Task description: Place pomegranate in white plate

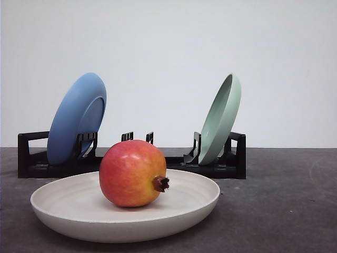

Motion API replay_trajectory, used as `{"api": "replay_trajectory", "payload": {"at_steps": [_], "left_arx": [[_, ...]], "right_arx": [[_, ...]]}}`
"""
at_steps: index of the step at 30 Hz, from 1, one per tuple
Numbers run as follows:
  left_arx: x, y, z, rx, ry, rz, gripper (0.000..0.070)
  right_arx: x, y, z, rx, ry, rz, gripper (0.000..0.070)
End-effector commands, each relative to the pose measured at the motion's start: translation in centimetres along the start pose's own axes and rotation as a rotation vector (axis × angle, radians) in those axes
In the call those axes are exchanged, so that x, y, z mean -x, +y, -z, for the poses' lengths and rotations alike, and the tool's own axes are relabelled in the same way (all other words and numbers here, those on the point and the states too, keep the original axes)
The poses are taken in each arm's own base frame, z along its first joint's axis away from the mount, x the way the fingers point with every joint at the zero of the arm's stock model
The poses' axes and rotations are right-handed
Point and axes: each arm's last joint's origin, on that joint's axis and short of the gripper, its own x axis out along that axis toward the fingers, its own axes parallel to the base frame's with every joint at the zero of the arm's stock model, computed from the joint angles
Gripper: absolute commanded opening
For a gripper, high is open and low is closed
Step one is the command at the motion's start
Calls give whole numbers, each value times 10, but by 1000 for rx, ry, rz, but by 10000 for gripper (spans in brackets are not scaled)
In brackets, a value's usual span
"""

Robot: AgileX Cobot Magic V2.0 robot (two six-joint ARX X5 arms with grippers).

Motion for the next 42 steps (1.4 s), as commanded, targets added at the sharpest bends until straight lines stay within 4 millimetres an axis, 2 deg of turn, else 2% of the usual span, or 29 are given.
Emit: {"api": "replay_trajectory", "payload": {"at_steps": [1, 42], "left_arx": [[-1, 0, 4, 3, 10, -3, 0], [-1, 0, 4, 3, 10, -3, 0]], "right_arx": [[0, 0, 2, -13, 12, 1, 0], [0, 0, 0, -13, -7, 1, 0]]}}
